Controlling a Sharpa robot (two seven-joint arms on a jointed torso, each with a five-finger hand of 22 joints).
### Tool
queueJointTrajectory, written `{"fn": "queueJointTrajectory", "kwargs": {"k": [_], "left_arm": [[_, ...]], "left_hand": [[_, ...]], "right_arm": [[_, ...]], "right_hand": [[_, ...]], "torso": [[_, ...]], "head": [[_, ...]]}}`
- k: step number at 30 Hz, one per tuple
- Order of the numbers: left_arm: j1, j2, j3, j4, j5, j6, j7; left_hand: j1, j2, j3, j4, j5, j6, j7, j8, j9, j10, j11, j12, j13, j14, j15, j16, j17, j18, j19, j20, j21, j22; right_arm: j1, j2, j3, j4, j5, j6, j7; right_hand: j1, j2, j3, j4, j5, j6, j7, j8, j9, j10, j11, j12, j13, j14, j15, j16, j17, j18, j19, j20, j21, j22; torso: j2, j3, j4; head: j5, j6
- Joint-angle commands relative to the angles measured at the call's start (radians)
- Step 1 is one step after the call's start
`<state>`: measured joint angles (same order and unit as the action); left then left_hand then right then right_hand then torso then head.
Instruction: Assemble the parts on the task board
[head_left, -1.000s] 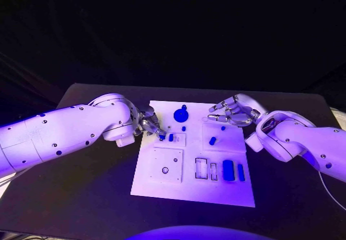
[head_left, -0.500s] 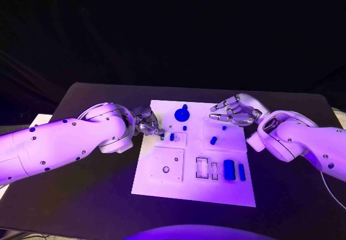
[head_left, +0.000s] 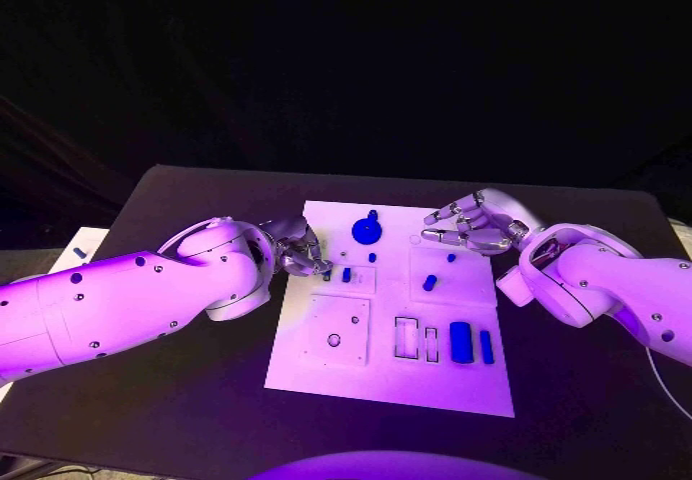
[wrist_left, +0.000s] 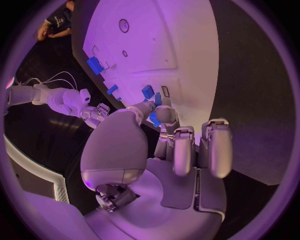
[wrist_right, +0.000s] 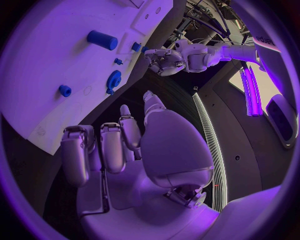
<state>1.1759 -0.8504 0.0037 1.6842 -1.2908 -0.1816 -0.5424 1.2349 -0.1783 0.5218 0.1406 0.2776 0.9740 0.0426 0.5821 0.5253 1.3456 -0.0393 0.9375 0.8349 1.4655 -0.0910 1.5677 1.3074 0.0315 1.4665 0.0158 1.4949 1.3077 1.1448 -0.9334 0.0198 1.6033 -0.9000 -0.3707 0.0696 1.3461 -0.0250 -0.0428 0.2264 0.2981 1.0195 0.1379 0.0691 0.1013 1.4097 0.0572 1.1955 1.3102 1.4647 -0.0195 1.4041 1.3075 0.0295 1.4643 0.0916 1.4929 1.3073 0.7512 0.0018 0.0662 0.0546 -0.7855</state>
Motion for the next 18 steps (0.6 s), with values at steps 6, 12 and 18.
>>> {"fn": "queueJointTrajectory", "kwargs": {"k": [6, 12, 18], "left_arm": [[-0.003, 0.015, 0.0, -0.018, -0.052, 0.022, -0.017], [-0.004, 0.023, 0.001, -0.026, -0.052, 0.063, -0.028], [-0.004, 0.028, 0.001, -0.03, -0.054, 0.096, -0.04]], "left_hand": [[0.004, -0.005, 0.16, -0.151, 0.004, 0.004, -0.001, 0.007, 0.001, 0.006, 0.002, 0.002, -0.001, 0.105, -0.002, 0.003, 0.263, -0.017, 0.085, 0.001, 0.004, 0.243], [0.004, -0.005, 0.16, -0.152, 0.004, 0.004, -0.001, 0.007, 0.001, 0.006, 0.002, 0.001, -0.002, 0.105, -0.002, 0.003, 0.263, -0.016, 0.084, 0.001, 0.002, 0.243], [0.004, -0.005, 0.16, -0.152, 0.004, 0.004, -0.001, 0.007, 0.001, 0.006, 0.002, 0.0, -0.003, 0.105, -0.002, 0.003, 0.263, -0.016, 0.084, 0.001, -0.001, 0.242]], "right_arm": [[-0.001, 0.001, 0.0, 0.002, -0.002, 0.0, 0.012], [-0.001, 0.0, 0.0, 0.003, -0.002, 0.0, 0.012], [-0.001, 0.0, 0.0, 0.003, -0.002, 0.0, 0.012]], "right_hand": [[0.002, 0.008, -0.008, 0.002, 0.005, 0.006, -0.001, 0.001, 0.002, -0.002, -0.006, -0.004, 0.04, 0.06, -0.001, -0.003, 0.071, 0.008, -0.003, 0.0, -0.007, 0.129], [0.002, 0.008, -0.008, 0.002, 0.005, 0.006, -0.001, 0.001, 0.002, -0.002, -0.006, -0.004, 0.04, 0.06, -0.001, -0.003, 0.071, 0.008, -0.003, 0.0, -0.007, 0.129], [0.002, 0.008, -0.008, 0.002, 0.005, 0.006, -0.001, 0.001, 0.002, -0.002, -0.006, -0.004, 0.04, 0.06, -0.001, -0.003, 0.071, 0.008, -0.003, 0.0, -0.007, 0.129]], "torso": [[0.002, 0.0, -0.0009], [0.001, -0.0003, -0.001], [0.001, -0.0007, 0.0001]], "head": [[0.0, -0.001], [-0.003, -0.004], [-0.005, -0.005]]}}
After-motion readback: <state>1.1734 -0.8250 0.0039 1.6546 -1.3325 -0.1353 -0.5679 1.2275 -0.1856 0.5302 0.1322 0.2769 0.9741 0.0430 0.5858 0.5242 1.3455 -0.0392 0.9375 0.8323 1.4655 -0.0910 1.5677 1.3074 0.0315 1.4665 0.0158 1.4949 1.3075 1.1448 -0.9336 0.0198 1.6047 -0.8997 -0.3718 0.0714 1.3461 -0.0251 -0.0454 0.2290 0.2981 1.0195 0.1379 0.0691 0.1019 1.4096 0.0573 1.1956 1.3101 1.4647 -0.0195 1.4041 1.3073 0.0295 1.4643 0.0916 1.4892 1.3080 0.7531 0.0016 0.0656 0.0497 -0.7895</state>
